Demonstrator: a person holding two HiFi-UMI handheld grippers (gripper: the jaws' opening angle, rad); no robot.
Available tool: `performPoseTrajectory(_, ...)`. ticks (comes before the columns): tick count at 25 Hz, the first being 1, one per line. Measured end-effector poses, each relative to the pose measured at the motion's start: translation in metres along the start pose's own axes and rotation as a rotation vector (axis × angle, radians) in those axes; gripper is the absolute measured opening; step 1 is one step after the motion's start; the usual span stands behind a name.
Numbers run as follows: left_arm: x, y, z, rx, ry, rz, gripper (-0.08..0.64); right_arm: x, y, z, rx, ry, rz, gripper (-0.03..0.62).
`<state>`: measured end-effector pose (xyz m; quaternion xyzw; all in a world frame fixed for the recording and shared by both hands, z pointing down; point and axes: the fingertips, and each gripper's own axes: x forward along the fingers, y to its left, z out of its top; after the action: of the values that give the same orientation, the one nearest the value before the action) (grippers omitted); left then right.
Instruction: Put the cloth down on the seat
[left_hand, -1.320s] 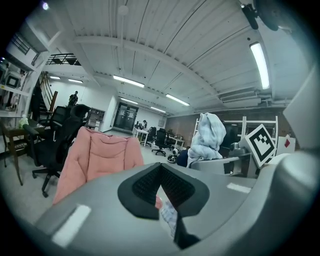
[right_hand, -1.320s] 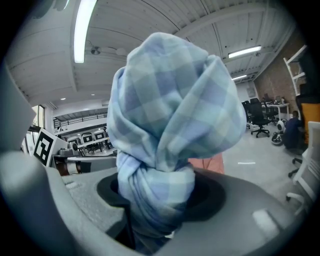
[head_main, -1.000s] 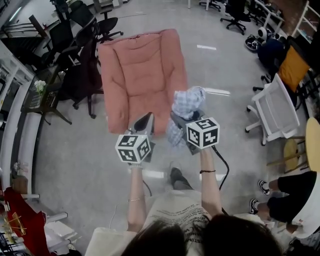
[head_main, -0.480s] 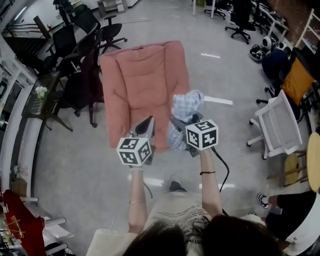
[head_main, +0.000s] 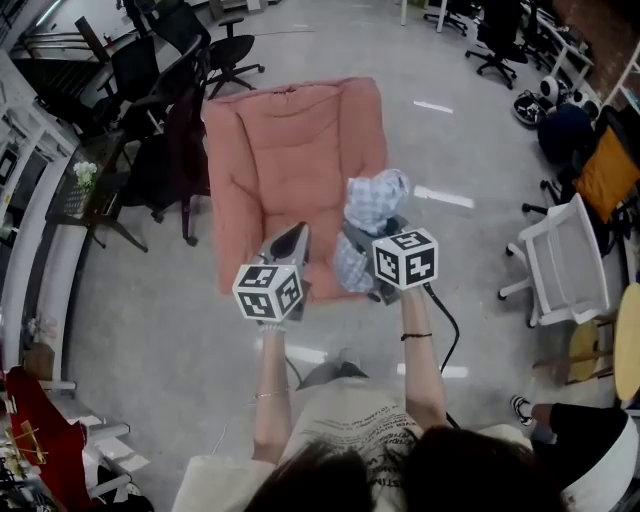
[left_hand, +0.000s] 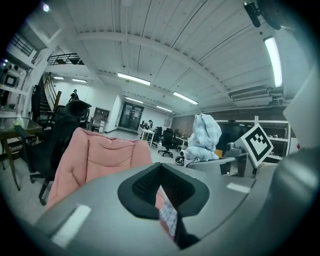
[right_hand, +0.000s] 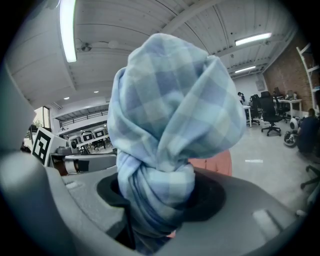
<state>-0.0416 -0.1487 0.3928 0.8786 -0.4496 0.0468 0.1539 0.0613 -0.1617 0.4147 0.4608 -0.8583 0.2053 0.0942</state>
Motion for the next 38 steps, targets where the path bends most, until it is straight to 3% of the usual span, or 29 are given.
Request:
performPoseTrajectory(14, 0.036, 0.06, -0.013, -0.04, 0.082, -0.019, 0.005, 0.067, -0.015, -0.01, 0.072, 0.065, -0.03, 0.258)
performPoseTrajectory(23, 0.077, 0.107, -0.028, -0.057, 0.169, -0.092, 0.005, 0.127, -0.032, -0.016, 0.129, 0.103, -0.089, 0.258)
performPoseTrajectory(38, 0.122, 0.147, -0.07, -0.08, 0.309, -0.205, 0.005, 0.18, -0.067, -0.055, 0.183, 0.203, -0.181, 0.258)
